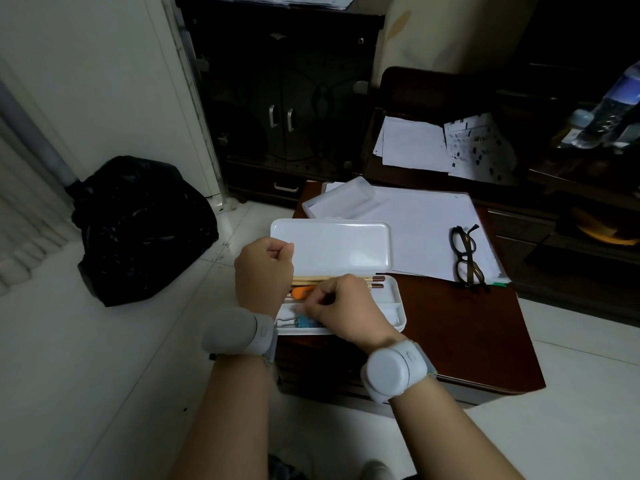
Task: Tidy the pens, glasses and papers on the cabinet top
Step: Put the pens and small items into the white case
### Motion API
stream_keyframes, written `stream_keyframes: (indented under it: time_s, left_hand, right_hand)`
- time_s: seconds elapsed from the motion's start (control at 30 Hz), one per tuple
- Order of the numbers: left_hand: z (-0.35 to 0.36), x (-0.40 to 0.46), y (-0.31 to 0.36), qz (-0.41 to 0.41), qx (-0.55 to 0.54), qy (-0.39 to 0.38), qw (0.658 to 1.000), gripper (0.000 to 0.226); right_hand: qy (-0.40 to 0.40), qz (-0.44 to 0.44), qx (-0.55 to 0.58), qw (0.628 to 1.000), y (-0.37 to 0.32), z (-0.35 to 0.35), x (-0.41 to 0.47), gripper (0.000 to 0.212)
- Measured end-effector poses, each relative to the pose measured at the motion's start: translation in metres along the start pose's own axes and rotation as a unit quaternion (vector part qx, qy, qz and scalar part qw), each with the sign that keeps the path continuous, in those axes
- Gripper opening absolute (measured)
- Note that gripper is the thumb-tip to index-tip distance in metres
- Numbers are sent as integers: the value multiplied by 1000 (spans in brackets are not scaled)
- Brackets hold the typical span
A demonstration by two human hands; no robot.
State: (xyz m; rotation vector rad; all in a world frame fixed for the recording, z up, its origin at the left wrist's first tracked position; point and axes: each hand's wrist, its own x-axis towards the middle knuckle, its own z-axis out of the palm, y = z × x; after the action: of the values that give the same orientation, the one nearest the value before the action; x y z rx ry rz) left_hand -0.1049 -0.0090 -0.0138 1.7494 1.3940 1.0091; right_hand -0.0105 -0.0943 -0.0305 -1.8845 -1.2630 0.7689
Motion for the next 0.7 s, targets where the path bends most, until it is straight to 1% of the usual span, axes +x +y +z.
stream_keyframes:
  time_s: [0.07, 0.17, 0.2, 0.27, 0.33, 0.4, 0.47, 0.53, 0.6, 0.7]
  left_hand:
    - [0, 2, -4, -12, 2, 11, 1000, 13]
    - [3, 4, -6, -30, 21, 14, 999, 22]
    - [4, 3, -5, -39, 26, 10, 999, 26]
    - [6, 3, -4, -54, 35, 2, 998, 34]
    - [9, 3, -6, -73, 52, -20, 996, 42]
    - [12, 3, -8, -100, 46, -57, 992, 47]
    - [17, 2, -9, -116, 20, -85, 989, 44]
    - [20, -1, -7, -122, -1, -98, 988, 38]
    - [22, -1, -3, -121, -9, -96, 988, 36]
    - [22, 1, -2, -124, -19, -82, 989, 42]
  right_hand:
    - [48, 24, 45, 998, 2, -7, 4, 20]
    - [195, 55, 63, 977, 12, -23, 12, 12]
    - [229, 68, 57, 969, 16, -29, 13, 10]
    - [265, 97, 43, 958, 24, -37, 15, 27]
    - [270, 125, 49, 953, 28, -41, 17, 43]
    - [272, 132, 61, 951, 29, -42, 17, 49]
    - [289, 128, 63, 947, 30, -42, 17, 51]
    - [297, 134, 83, 942, 31, -43, 16, 52]
    - [273, 150, 137, 940, 31, -47, 17, 57]
    - [215, 161, 240, 933, 27, -52, 17, 61]
